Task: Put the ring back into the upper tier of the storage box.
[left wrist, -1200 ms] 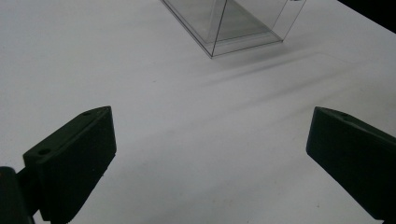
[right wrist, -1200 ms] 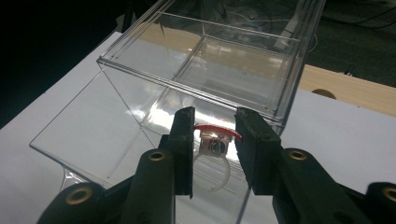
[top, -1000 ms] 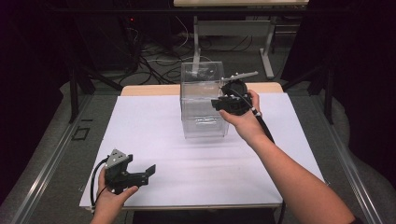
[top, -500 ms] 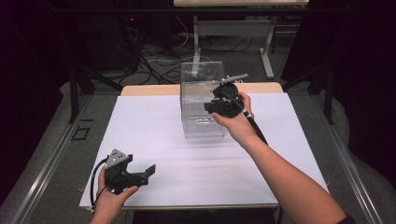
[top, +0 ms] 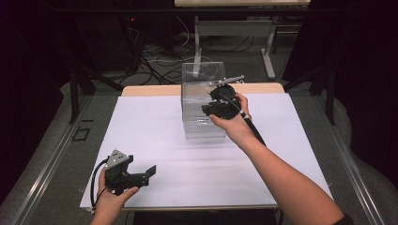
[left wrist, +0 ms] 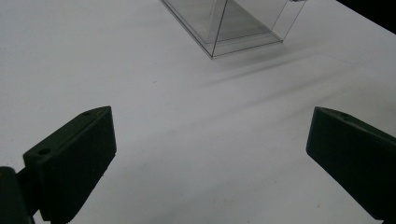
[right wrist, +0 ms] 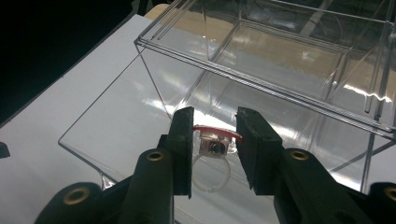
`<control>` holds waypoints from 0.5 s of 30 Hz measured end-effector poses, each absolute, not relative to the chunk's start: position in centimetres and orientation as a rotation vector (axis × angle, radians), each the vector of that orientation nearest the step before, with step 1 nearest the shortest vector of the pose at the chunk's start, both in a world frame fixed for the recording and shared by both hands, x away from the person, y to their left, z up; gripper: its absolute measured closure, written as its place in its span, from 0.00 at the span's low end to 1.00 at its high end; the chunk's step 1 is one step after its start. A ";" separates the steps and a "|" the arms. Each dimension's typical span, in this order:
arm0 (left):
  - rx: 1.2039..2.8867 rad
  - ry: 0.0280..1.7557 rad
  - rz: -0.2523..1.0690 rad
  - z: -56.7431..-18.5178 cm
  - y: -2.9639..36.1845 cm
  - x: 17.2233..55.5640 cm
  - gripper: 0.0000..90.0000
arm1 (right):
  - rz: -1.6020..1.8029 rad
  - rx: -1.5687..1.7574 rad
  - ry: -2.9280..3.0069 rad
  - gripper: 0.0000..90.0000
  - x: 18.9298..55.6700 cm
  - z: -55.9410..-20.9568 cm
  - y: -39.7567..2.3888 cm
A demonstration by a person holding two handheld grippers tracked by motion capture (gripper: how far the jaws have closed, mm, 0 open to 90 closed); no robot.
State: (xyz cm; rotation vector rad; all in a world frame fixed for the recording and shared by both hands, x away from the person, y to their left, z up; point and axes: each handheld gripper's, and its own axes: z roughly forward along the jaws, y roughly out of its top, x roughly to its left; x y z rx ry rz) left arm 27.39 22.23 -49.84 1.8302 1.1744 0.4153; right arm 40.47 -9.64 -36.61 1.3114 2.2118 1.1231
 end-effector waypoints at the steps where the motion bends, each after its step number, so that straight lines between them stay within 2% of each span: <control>1: 1.827 1.175 0.415 -49.9 22.2 27.4 0.02 | 1.122 1.311 2.215 0.75 40.5 -36.6 -9.6; 8: 1.826 1.178 0.414 -49.8 22.2 27.4 0.02 | 1.121 1.317 2.229 0.74 40.6 -36.8 -9.5; 15: 1.827 1.185 0.413 -49.9 22.2 27.5 0.02 | 1.128 1.311 2.247 0.69 40.6 -36.8 -9.5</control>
